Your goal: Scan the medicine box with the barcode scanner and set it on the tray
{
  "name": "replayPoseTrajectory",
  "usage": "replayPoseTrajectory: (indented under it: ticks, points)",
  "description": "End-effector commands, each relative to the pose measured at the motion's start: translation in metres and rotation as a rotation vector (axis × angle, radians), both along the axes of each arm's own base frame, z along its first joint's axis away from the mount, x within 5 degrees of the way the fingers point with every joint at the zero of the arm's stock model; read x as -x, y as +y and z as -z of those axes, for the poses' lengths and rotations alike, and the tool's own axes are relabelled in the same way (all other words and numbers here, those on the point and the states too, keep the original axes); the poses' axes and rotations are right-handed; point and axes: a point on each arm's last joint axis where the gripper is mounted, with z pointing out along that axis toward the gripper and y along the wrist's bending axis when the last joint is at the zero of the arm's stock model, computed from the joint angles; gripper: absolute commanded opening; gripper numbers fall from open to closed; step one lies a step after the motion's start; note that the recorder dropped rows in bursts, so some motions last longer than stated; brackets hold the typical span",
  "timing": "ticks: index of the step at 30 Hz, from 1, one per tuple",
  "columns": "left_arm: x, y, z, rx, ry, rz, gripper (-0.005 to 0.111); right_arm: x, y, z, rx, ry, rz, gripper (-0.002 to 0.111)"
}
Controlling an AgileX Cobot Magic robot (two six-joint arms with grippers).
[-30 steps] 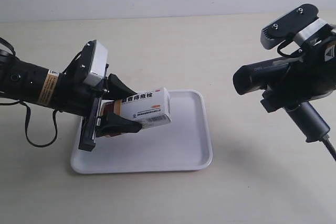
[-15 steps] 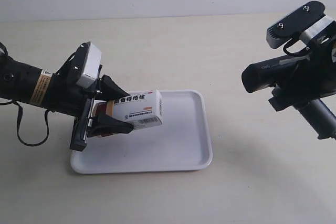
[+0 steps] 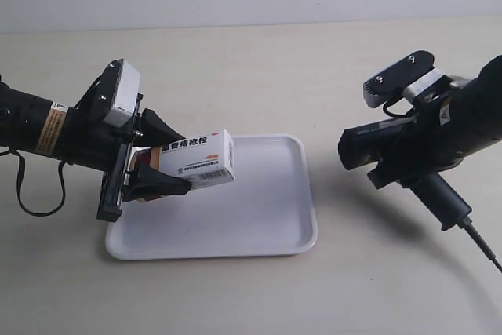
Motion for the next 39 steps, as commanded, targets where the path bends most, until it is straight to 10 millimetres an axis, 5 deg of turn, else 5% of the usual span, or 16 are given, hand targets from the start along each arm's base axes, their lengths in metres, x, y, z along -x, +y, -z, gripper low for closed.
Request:
replayPoseTrajectory:
  ticks: [1,8,18,23,28,34,39]
  points:
    - [-0.001,-0.001,-0.002,0.016,-0.008,-0.001,0.0,-0.007,0.006,0.013,-0.033,0.002,0.02,0.0]
    - [-0.002,-0.001,-0.002,0.021,-0.007,-0.009,0.0,-0.009,0.007,0.026,-0.037,0.025,0.043,0.003]
    - [-0.002,-0.001,-0.002,0.021,-0.007,-0.009,0.0,-0.009,0.008,0.026,-0.057,0.027,0.078,0.064]
    - [-0.002,-0.001,-0.002,0.021,-0.007,-0.009,0.0,-0.009,0.008,0.026,-0.069,0.033,0.097,0.073]
    - [-0.002,-0.001,-0.002,0.021,-0.007,-0.009,0.0,-0.009,0.008,0.026,-0.065,0.031,0.09,0.067]
    - [-0.002,-0.001,-0.002,0.021,-0.007,-0.009,0.0,-0.007,0.006,0.019,-0.038,0.024,0.043,0.026]
    - [-0.002,-0.001,-0.002,0.021,-0.007,-0.009,0.0,0.001,-0.001,-0.015,-0.005,-0.028,-0.002,0.0]
